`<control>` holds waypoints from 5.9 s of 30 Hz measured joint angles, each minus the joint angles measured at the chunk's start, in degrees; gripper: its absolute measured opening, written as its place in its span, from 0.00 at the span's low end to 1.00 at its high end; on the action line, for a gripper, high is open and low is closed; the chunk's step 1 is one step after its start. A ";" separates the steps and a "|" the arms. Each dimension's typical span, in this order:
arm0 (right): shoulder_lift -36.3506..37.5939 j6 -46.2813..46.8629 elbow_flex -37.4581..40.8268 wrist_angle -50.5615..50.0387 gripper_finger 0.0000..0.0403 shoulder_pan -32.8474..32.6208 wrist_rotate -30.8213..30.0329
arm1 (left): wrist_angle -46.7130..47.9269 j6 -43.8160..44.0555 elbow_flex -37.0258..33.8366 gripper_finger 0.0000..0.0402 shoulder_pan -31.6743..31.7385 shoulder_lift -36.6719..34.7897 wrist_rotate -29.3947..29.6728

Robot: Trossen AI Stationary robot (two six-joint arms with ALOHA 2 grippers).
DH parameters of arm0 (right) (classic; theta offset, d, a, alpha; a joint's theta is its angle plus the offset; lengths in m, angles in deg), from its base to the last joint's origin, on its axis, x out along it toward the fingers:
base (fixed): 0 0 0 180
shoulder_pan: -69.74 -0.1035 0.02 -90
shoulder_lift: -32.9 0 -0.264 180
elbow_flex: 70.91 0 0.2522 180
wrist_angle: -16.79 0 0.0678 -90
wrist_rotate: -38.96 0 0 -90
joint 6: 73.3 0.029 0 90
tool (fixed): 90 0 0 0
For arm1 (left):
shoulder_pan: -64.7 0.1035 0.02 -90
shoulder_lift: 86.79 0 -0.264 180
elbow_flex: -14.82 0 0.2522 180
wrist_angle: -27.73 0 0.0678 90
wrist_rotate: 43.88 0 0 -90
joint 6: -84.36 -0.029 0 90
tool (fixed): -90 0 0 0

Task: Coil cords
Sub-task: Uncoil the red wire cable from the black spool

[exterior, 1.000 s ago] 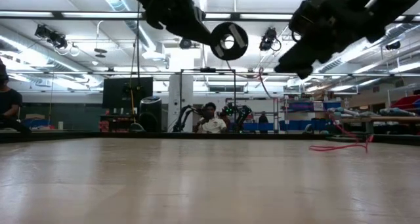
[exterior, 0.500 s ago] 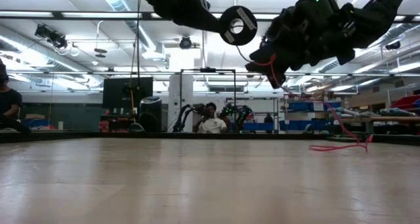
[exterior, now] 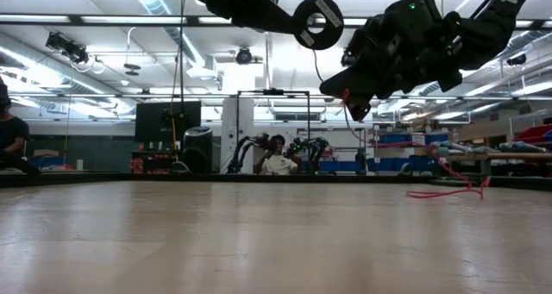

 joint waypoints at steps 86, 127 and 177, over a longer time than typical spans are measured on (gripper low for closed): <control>11.26 -7.07 1.92 -6.93 0.13 -6.81 -3.77 | 16.15 -31.30 -0.11 0.00 -7.82 1.58 23.66; 11.23 -31.97 -3.65 -10.87 0.02 -12.95 -30.56 | 7.24 -18.53 -0.02 0.00 -7.16 1.60 18.52; 13.09 -28.28 -3.63 -7.29 0.00 -13.49 -49.31 | -15.42 34.43 -14.69 0.22 -3.99 -1.08 26.82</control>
